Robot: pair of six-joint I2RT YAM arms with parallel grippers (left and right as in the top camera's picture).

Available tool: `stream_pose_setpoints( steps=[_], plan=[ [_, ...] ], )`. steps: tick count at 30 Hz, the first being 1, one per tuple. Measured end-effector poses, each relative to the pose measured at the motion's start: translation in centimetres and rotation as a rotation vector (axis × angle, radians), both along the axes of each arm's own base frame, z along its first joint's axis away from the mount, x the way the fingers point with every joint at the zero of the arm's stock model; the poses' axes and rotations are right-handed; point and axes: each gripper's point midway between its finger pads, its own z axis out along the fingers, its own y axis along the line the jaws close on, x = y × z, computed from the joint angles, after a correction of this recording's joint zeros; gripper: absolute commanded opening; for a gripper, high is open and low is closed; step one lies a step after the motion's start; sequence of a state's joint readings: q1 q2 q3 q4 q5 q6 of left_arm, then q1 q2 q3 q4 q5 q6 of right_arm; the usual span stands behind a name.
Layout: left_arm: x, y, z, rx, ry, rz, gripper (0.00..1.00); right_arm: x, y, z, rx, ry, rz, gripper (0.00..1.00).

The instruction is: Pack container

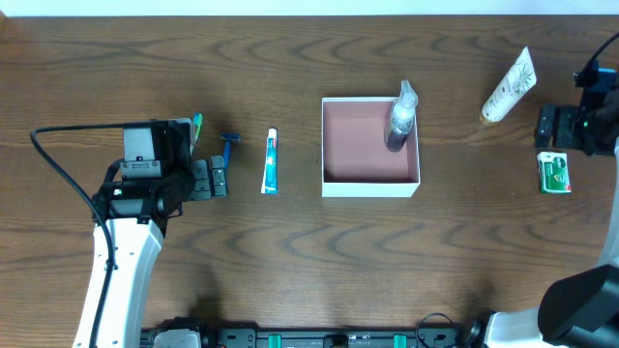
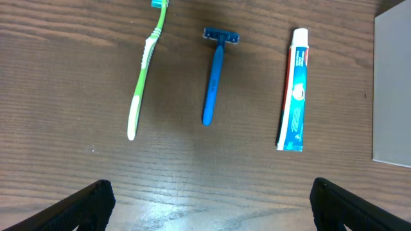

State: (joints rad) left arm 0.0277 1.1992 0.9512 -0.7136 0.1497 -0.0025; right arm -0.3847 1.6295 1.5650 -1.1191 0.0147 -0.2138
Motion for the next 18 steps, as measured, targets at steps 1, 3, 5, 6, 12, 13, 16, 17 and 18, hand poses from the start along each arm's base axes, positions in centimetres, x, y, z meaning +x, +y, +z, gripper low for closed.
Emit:
stream_pose_setpoints(
  steps=[1, 3, 5, 6, 12, 13, 16, 17, 18],
  plan=[
    [0.0, 0.0, 0.0, 0.000, 0.000, 0.000, 0.98, 0.3, -0.5, -0.4, -0.020, -0.009, 0.001, 0.99],
    [0.0, 0.0, 0.0, 0.000, 0.000, 0.000, 0.98, 0.5, -1.1, -1.4, -0.041, -0.015, 0.003, 0.97],
    [0.0, 0.0, 0.0, 0.000, 0.000, 0.000, 0.98, 0.4, -1.5, -2.5, -0.046, -0.008, 0.005, 0.95],
    [0.0, 0.0, 0.0, 0.000, 0.000, 0.000, 0.98, 0.3, -1.6, -2.9, -0.047, -0.006, 0.002, 0.94],
    [0.0, 0.0, 0.0, 0.000, 0.000, 0.000, 0.98, 0.4, -2.9, -3.7, -0.063, -0.026, -0.019, 0.93],
    [0.0, 0.0, 0.0, 0.000, 0.000, -0.001, 0.98, 0.6, -3.0, -3.6, -0.068, -0.036, -0.020, 0.96],
    [0.0, 0.0, 0.0, 0.000, 0.000, 0.000, 0.98, 0.9, -3.0, -3.5, -0.069, -0.048, -0.013, 0.99],
    [0.0, 0.0, 0.0, 0.000, 0.000, 0.000, 0.98, 1.0, -3.0, -3.4, -0.066, -0.052, -0.008, 0.99],
    [0.0, 0.0, 0.0, 0.000, 0.000, 0.000, 0.98, 1.0, -3.0, -3.4, -0.065, -0.053, -0.007, 0.99]
  ],
)
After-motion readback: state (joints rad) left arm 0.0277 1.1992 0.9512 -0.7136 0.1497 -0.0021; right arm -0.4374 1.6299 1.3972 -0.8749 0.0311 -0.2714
